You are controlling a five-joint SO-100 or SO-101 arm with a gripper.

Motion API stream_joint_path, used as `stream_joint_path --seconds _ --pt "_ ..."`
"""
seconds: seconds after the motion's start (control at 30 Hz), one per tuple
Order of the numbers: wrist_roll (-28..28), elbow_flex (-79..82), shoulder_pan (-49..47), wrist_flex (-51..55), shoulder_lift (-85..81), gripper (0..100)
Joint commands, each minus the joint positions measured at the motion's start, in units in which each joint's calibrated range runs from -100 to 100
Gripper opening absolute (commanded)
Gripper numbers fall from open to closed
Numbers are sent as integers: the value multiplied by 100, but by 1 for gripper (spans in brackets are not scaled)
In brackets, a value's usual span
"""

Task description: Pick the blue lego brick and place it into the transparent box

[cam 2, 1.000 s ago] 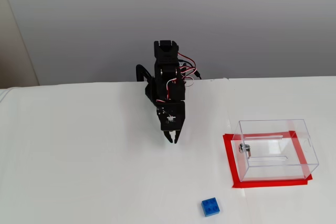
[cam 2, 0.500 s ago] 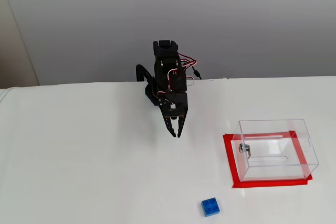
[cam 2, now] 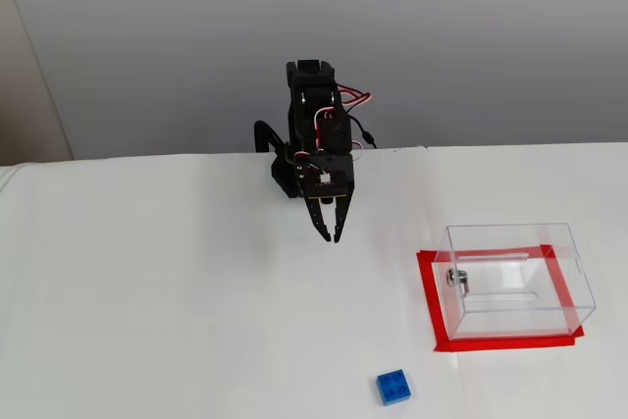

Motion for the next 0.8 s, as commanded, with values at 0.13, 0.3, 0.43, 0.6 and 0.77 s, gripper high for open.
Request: stream_joint_path --seconds 0.13,0.3,0.43,0.6,0.77 --pt "6 -1382 -37 -6 668 2" --pt "17 -2015 -44 -6 1211 2" --pt "32 -2531 -44 -6 1644 2" --pt "32 -3200 -44 -6 2170 2" --pt "32 -3860 -44 -6 2840 2"
